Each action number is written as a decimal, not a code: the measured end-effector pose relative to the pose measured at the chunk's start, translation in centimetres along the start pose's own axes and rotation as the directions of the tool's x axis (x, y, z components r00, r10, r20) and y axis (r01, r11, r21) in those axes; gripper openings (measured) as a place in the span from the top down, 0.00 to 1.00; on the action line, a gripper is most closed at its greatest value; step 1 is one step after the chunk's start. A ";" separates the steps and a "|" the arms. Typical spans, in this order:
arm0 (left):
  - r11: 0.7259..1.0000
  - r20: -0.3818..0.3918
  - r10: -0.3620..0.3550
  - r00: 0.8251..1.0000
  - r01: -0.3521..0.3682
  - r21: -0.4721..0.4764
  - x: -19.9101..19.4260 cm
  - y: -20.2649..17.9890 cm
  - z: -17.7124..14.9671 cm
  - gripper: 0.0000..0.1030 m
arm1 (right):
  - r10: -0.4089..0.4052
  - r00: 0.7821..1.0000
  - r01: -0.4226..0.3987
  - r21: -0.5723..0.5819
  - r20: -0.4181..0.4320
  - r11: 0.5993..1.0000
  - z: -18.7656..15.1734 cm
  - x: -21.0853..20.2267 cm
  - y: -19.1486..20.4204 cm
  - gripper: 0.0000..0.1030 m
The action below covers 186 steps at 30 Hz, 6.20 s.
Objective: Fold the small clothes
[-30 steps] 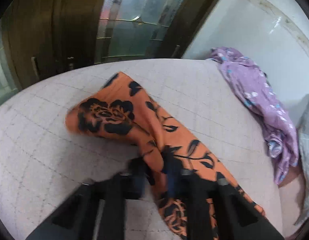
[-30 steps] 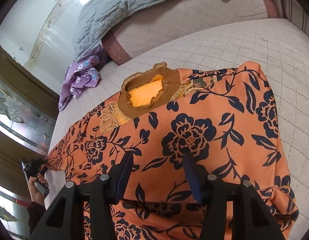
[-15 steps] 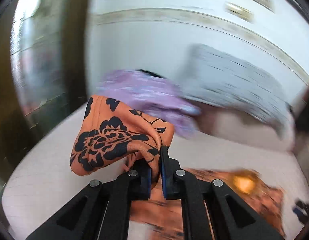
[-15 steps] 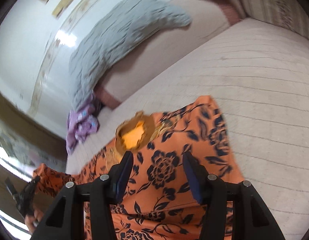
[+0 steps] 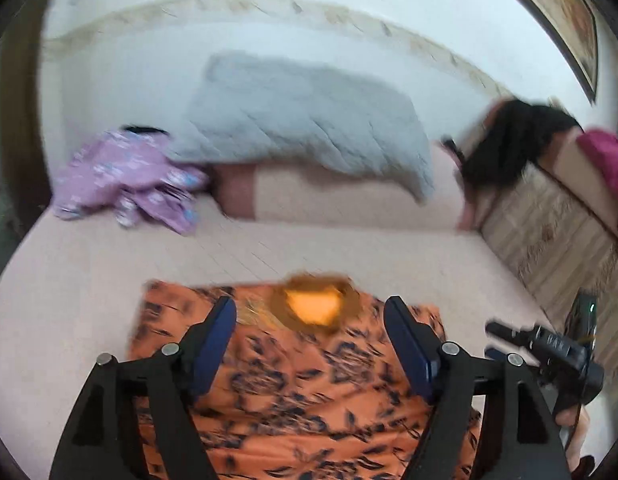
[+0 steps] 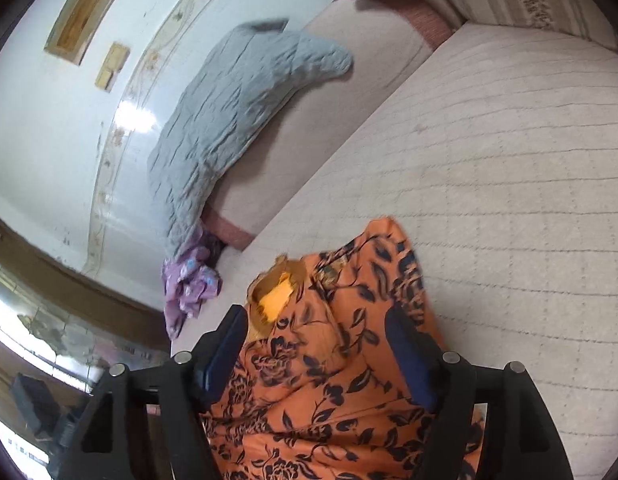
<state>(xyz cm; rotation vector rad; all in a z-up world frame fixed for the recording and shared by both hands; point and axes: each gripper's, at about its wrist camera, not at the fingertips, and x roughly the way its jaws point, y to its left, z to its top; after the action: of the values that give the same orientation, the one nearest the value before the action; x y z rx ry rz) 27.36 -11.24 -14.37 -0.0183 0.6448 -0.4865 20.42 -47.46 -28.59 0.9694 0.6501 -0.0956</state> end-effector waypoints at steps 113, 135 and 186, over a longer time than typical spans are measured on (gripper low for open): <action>0.985 -0.479 0.127 0.869 -0.168 -0.042 -5.4 14.6 -22.8 0.23 | -0.253 0.917 0.194 -0.211 -0.309 0.958 -16.8 -11.5 -6.1 0.77; 0.987 -0.295 -0.080 0.952 0.035 -0.154 -9.8 15.0 -17.5 0.94 | -0.094 0.956 0.020 -0.259 -0.277 0.966 -15.0 -12.9 -1.5 0.94; 0.974 -0.395 0.227 0.890 -0.215 0.076 13.0 10.1 -6.3 0.92 | -0.140 0.875 -0.004 -0.297 -0.463 0.955 -6.1 13.3 4.7 0.72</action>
<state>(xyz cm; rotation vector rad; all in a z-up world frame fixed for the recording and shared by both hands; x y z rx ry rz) 37.01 -7.14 -28.54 0.1883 1.0313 -0.2780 29.96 -37.24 -34.86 0.6826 1.1262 0.1833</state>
